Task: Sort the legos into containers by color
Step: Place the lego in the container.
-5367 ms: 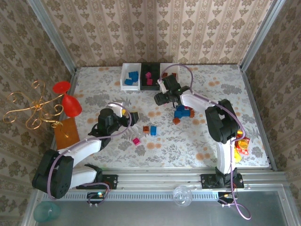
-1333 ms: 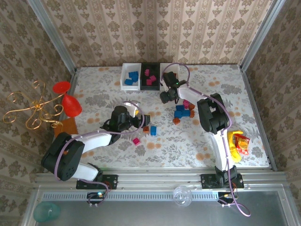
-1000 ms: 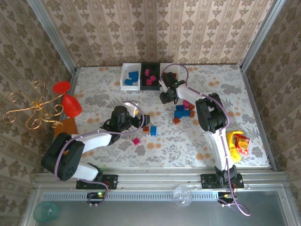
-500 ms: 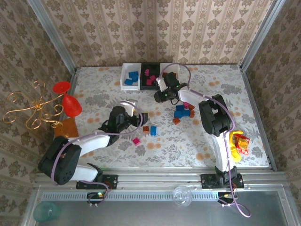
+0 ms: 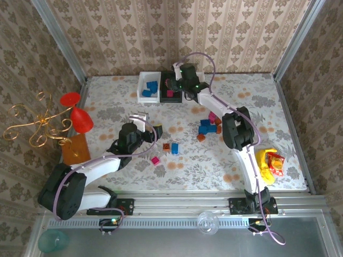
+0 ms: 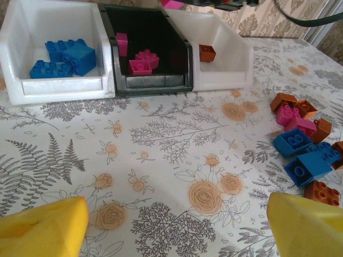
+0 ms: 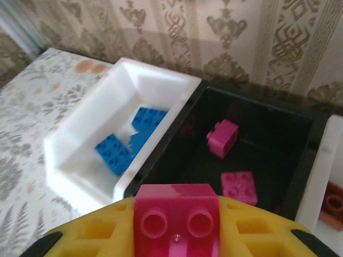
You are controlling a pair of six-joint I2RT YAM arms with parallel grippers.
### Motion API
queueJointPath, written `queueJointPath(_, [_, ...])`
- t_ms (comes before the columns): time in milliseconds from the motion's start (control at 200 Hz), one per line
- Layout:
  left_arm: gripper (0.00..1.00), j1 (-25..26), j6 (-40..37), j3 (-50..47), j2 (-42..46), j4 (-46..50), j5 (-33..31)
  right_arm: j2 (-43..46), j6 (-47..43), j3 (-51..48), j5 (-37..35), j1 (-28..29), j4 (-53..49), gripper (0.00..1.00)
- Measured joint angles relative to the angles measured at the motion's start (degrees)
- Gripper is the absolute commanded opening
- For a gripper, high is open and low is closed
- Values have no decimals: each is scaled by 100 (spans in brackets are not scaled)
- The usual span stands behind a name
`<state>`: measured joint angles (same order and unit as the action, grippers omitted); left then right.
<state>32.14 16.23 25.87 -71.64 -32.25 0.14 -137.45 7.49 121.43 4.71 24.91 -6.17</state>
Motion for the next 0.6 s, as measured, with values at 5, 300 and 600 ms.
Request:
queueJointPath(5, [88, -2, 0, 0, 2, 0, 0, -17, -2, 28, -11, 0, -11, 36])
queueJointPath(300, [88, -37, 0, -2, 13, 0, 0, -1563, -157, 2002, -737, 0, -470, 55])
queueJointPath(600, [88, -42, 0, -2, 13, 0, 9, -1497, -260, 1969, -667, 0, -726, 63])
